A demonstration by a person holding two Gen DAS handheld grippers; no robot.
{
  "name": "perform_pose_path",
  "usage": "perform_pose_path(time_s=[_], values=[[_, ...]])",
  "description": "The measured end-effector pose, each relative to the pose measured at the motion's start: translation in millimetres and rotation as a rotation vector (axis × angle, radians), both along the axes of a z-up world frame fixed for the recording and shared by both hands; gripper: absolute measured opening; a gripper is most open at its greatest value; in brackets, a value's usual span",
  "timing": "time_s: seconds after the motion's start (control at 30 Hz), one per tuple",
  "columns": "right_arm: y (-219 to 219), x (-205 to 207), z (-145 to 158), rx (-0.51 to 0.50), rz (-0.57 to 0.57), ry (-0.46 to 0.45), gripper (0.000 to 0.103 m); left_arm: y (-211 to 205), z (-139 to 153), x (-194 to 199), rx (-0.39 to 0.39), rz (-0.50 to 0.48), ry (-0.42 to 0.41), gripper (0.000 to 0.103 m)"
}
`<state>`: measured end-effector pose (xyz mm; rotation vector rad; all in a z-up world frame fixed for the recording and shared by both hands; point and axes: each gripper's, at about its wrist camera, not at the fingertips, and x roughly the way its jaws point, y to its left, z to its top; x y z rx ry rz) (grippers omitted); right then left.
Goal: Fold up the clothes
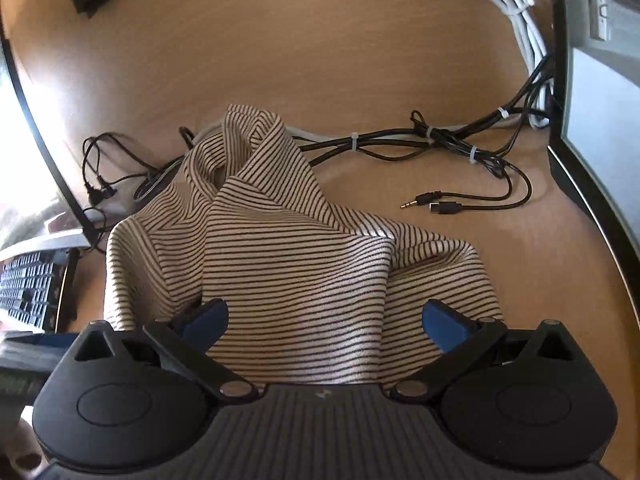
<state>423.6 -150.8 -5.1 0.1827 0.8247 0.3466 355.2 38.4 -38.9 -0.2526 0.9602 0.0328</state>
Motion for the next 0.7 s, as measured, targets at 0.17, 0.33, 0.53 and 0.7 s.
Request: perform_pose_path(time_s=[0.17, 0.33, 0.53, 0.7], values=[[2.0, -16.6, 10.0, -0.060, -0.006, -0.021, 0.103, 11.5, -9.3, 6.2, -0.059, -0.055, 0.047, 0.063], [18.3, -30.9, 20.8, -0.132, 0.011, -0.050, 0.103, 27.4, -4.9, -2.7, -0.063, -0.099, 0.012, 0.026], [75.0, -18.4, 9.6, -0.324, 0.127, -0.156, 0.103, 40.7, -5.6, -25.9, -0.080, -0.131, 0.006, 0.024], [106.2, 0.2, -5.6, -0.375, 0.153, -0.086, 0.103, 52.3, 2.8, -59.5, -0.093, -0.144, 0.002, 0.023]])
